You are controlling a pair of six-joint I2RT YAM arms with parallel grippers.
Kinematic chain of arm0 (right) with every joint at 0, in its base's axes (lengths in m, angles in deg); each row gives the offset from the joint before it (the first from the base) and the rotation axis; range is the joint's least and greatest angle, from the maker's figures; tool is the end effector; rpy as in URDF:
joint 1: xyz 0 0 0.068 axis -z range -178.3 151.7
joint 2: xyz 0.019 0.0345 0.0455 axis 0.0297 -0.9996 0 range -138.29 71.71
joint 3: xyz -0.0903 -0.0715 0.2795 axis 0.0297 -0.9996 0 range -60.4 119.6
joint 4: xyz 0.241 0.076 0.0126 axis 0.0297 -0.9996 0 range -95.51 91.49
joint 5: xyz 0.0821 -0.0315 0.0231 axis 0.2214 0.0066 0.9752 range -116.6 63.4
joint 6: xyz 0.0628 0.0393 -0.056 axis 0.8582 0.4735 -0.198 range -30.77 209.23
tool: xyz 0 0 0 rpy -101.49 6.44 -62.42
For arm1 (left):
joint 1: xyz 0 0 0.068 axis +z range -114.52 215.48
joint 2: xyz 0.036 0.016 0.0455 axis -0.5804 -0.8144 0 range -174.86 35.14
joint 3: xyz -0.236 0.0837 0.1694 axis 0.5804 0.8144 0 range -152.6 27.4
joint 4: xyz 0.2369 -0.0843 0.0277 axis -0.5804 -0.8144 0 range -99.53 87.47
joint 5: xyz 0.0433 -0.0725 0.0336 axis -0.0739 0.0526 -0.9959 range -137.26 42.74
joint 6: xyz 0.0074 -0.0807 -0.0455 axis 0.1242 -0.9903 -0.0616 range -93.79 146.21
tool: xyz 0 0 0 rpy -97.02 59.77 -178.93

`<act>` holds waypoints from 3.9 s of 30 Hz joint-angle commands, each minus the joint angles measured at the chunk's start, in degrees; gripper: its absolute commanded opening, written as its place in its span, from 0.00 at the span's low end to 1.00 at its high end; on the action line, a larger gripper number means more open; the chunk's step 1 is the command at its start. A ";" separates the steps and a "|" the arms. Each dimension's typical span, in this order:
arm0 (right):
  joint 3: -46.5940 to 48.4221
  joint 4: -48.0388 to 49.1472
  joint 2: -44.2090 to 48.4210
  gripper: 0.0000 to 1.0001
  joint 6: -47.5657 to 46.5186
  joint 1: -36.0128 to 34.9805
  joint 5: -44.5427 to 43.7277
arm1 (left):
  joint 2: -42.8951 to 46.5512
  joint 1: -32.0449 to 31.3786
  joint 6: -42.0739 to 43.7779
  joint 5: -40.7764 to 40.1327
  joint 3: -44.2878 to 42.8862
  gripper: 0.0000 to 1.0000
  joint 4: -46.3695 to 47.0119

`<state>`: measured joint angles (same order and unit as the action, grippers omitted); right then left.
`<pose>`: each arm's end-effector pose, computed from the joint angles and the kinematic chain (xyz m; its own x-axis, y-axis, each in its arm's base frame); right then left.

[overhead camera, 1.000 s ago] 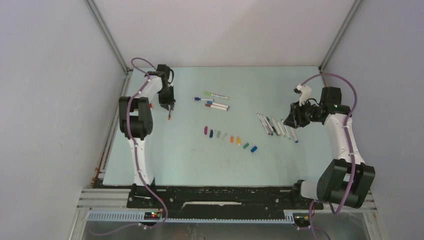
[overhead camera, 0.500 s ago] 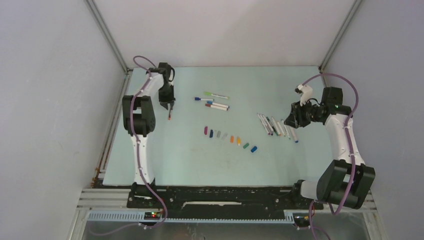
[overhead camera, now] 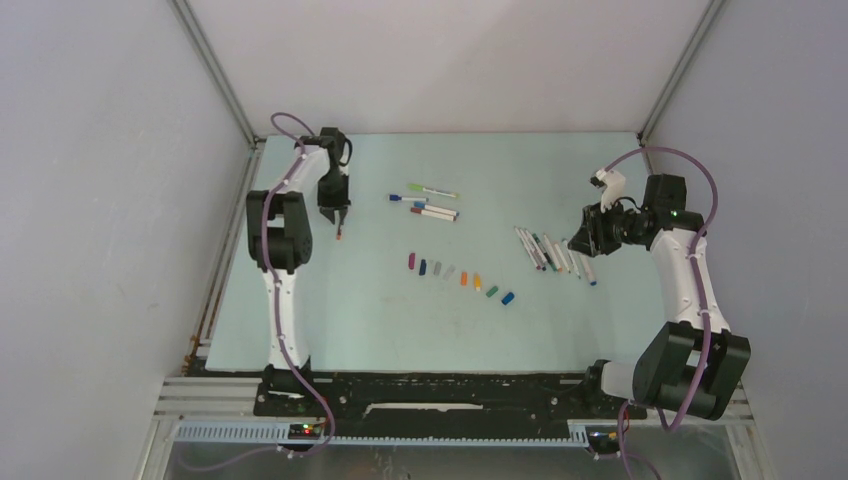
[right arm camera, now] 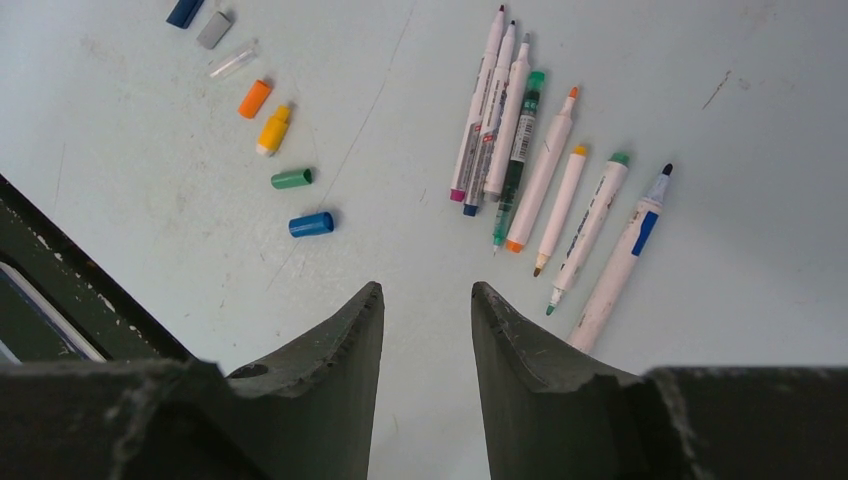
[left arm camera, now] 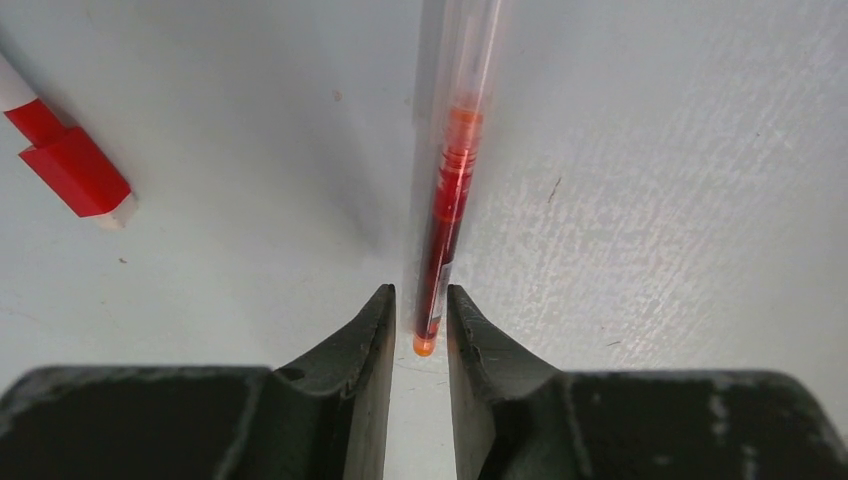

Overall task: Open the pen caps
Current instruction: Pick up the pen from the center of the board.

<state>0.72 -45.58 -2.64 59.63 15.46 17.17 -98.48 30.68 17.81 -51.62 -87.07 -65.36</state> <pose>0.2572 -0.0034 0.2847 -0.6539 -0.2072 -0.7277 -0.5570 0.7828 0.2776 0.4864 -0.0344 0.1501 -0.9868 -0.0635 -0.1491 -0.0722 0.9959 0.0540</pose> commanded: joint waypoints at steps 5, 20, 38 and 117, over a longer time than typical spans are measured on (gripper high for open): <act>1.31 -0.24 1.74 0.41 -0.97 0.44 1.41 | 1.04 -0.65 1.72 2.64 -1.18 0.28 0.42; 1.29 -0.63 2.38 0.41 -1.38 1.01 2.20 | 4.71 0.16 2.15 3.56 1.81 0.29 4.96; 1.33 -0.62 2.10 0.41 -1.27 1.01 2.20 | -2.67 1.35 2.75 3.88 -8.39 0.29 2.11; -19.20 53.25 5.55 0.63 44.62 -26.98 27.31 | 54.93 -36.96 -39.03 9.48 67.90 0.00 94.64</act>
<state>-18.40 -2.15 3.86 96.65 -9.93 43.29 -43.19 -3.66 -18.13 -36.08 -19.36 21.70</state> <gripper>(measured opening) 0.631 0.025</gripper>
